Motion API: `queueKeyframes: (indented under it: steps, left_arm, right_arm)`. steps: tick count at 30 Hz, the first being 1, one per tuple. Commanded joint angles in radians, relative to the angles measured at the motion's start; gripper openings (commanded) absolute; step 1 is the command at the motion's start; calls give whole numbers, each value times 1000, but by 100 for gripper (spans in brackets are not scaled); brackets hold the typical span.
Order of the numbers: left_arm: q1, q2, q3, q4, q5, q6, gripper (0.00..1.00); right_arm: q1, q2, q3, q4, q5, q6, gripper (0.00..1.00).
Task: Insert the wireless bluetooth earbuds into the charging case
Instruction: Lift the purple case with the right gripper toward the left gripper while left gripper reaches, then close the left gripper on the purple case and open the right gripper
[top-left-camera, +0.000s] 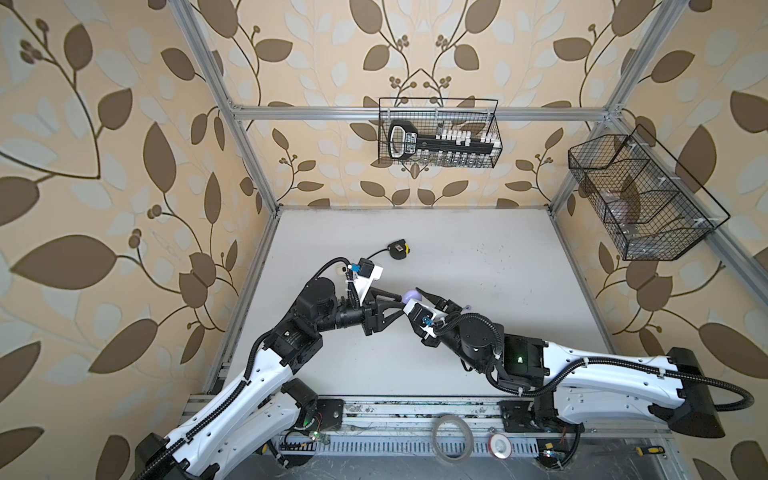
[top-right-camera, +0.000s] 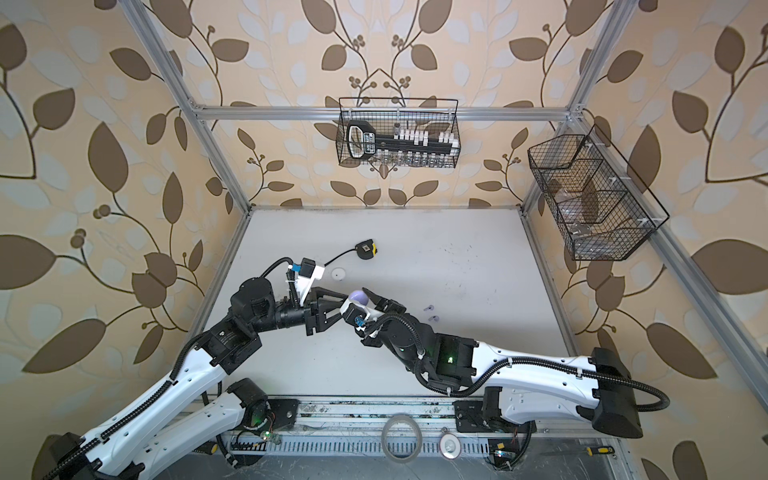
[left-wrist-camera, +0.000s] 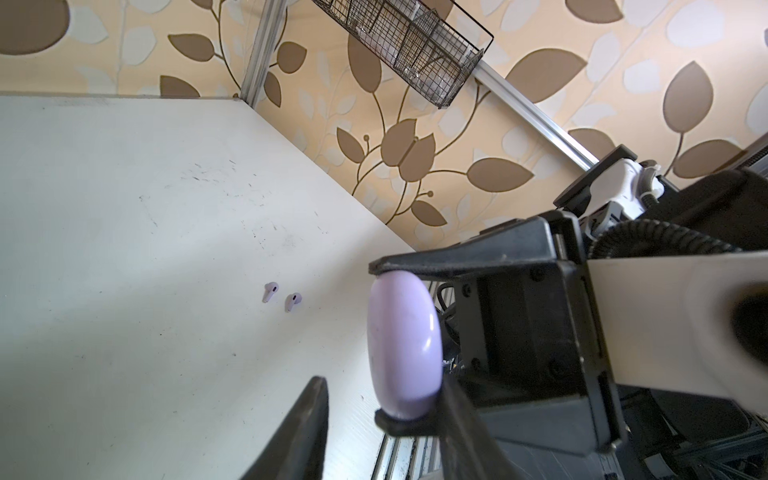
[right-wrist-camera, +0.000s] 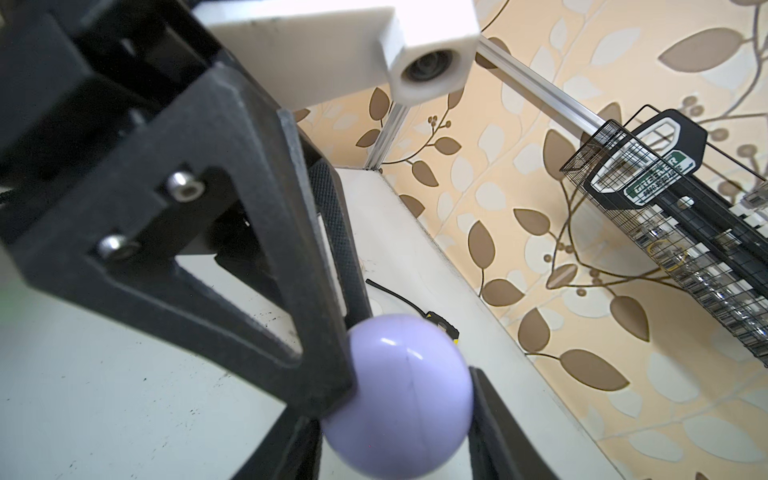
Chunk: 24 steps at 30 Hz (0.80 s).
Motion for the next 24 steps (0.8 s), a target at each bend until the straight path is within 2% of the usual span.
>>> queueKeyframes:
  steps: [1,20,24]
  left_arm:
    - [-11,10,37,29,-6,20,41]
    - [-22,25,37,23,-5,30,41]
    - [-26,37,45,10,10,42,38]
  right_arm:
    - [9,7,35,32,-11,13,20]
    - [11,39,47,53,-14,16,18]
    - [12,39,47,51,-15,13,18]
